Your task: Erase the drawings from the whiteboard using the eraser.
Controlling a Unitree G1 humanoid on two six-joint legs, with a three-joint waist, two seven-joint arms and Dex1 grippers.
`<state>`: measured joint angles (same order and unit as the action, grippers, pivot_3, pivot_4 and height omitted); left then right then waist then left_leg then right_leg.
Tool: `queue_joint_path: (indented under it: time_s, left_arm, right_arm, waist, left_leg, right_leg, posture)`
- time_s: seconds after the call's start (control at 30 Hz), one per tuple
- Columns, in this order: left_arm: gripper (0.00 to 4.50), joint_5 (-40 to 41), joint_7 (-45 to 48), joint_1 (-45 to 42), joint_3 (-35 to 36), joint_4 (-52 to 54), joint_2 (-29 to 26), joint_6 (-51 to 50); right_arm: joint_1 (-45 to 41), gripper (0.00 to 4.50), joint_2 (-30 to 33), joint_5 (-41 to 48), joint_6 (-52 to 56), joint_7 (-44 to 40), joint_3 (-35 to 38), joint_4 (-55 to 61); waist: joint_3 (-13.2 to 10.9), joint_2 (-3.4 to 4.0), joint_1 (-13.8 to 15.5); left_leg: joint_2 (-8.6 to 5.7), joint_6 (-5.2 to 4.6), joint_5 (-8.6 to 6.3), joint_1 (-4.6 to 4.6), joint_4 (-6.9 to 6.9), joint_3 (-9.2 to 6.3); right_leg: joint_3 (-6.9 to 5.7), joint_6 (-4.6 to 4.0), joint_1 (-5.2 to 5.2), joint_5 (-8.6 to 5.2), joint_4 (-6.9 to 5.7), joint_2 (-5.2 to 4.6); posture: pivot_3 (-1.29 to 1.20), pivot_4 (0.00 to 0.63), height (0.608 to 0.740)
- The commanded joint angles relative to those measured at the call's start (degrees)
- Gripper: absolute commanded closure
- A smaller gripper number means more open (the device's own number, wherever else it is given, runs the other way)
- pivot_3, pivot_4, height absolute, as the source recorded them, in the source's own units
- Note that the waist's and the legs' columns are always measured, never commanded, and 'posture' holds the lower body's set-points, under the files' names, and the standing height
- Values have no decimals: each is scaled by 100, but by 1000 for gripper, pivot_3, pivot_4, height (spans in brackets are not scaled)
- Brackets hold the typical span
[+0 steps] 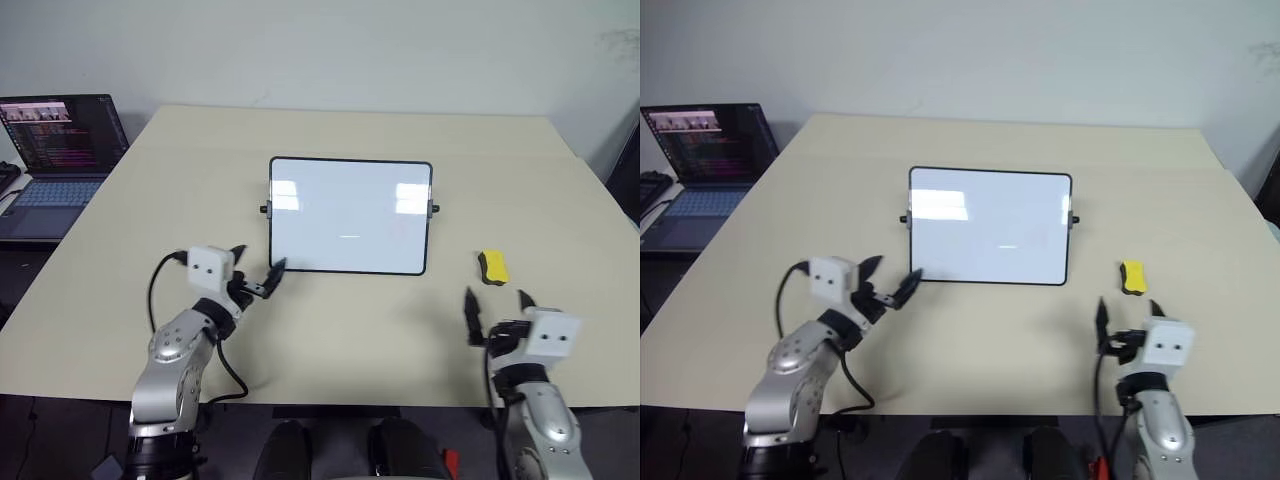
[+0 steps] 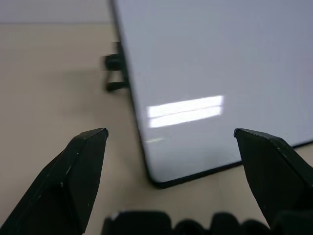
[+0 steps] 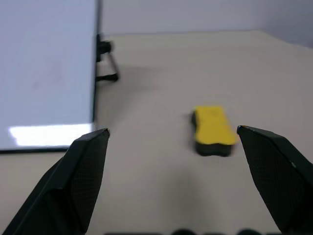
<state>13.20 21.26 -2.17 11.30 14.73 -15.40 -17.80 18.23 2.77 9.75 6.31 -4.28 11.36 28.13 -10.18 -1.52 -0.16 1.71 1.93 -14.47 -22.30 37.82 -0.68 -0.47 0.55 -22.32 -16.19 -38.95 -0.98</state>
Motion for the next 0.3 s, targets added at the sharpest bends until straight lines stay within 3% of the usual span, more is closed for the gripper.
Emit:
queue_joint_path:
  time_s: [0.03, 0.3]
  left_arm:
    - [0, -174, -565, 122, 259, 227, 114, 184]
    - [0, -146, -773, 33, 156, 169, 56, -94]
  right_arm:
    - [-156, 10, 124, 260, -181, -134, 211, 48]
    - [-217, 10, 290, 178, 246, -231, -178, 337]
  waist:
    - [0, 1, 2]
    - [0, 1, 5]
  left_leg:
    - [-1, 0, 0, 0, -1, 0]
    - [-2, 0, 0, -5, -4, -7]
  right_leg:
    - [0, -2, 0, -1, 0, 0]
    - [-7, -6, 0, -4, 1, 2]
  posture:
    - [0, 150, 740]
    - [0, 150, 740]
